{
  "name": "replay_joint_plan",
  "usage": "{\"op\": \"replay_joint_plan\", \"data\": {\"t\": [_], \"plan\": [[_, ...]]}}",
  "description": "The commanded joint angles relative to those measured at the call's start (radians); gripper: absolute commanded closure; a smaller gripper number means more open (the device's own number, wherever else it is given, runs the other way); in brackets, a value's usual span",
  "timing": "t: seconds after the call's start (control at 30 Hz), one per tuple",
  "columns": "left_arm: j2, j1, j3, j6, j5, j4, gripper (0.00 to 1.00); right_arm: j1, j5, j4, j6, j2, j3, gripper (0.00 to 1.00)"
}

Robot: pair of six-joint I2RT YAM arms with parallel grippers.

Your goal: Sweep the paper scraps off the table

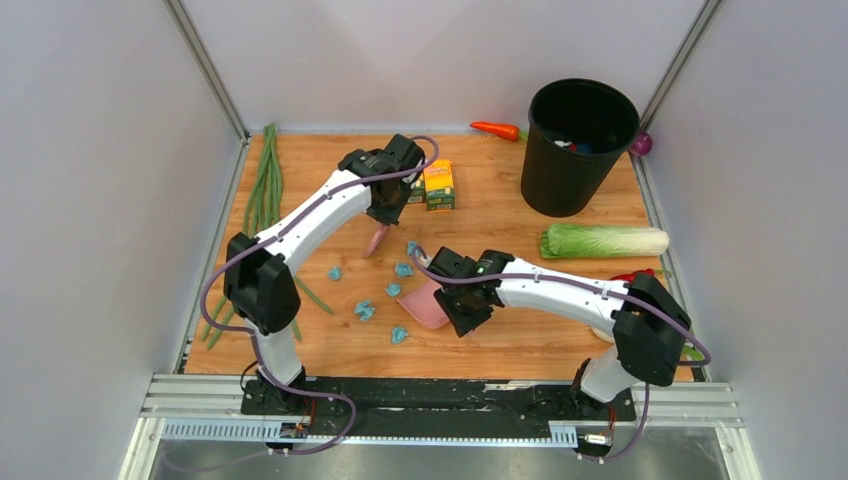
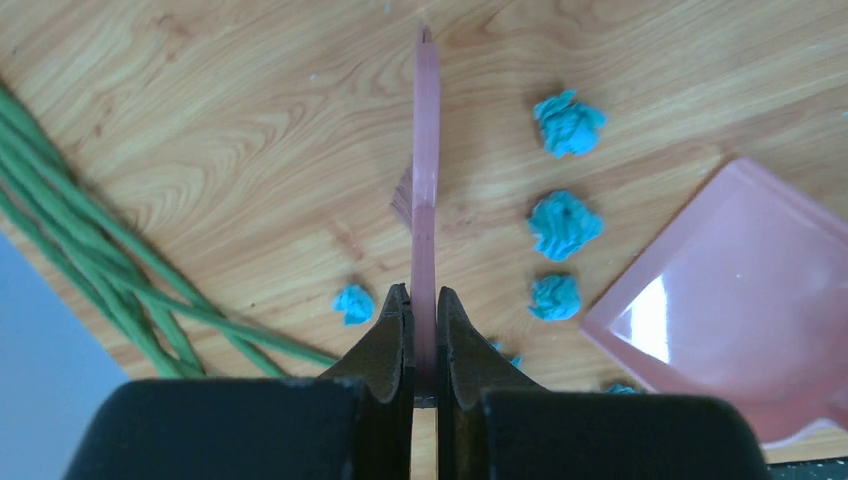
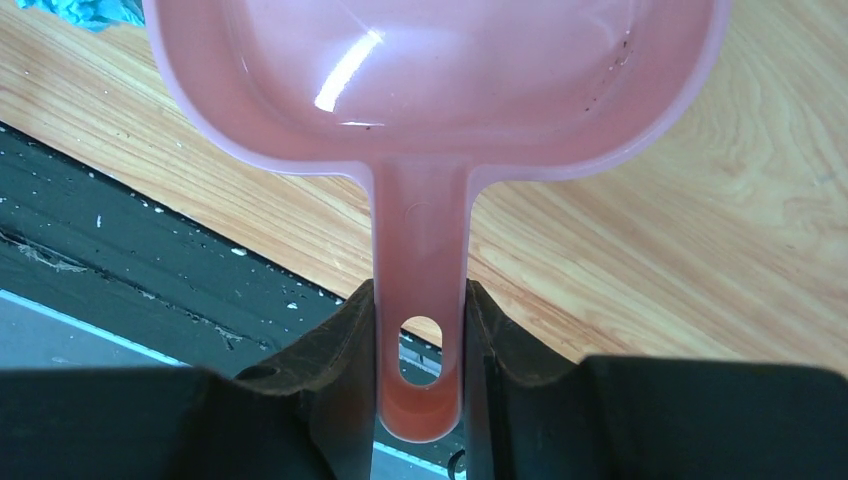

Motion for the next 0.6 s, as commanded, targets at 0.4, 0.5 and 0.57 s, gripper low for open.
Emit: {"op": "replay_joint_plan", "data": {"t": [0.4,0.5,0.57], "plan": [[0.093,-0.013,0.079,0.053,0.392,0.003,1.0,-0.078,-0.114,0.11,-0.099,0.06,0.04,1.0],[0.09,-0.023,0.062,0.052,0.416,0.003,1.0,-0.107,-0.141,0.12,-0.11,0.062,0.036,1.0],[0.098,-0.033,0.074,0.052,0.425,-0.02,1.0,-0.117,-0.148,0.125,-0.119,0.066,0.031,1.0]]}}
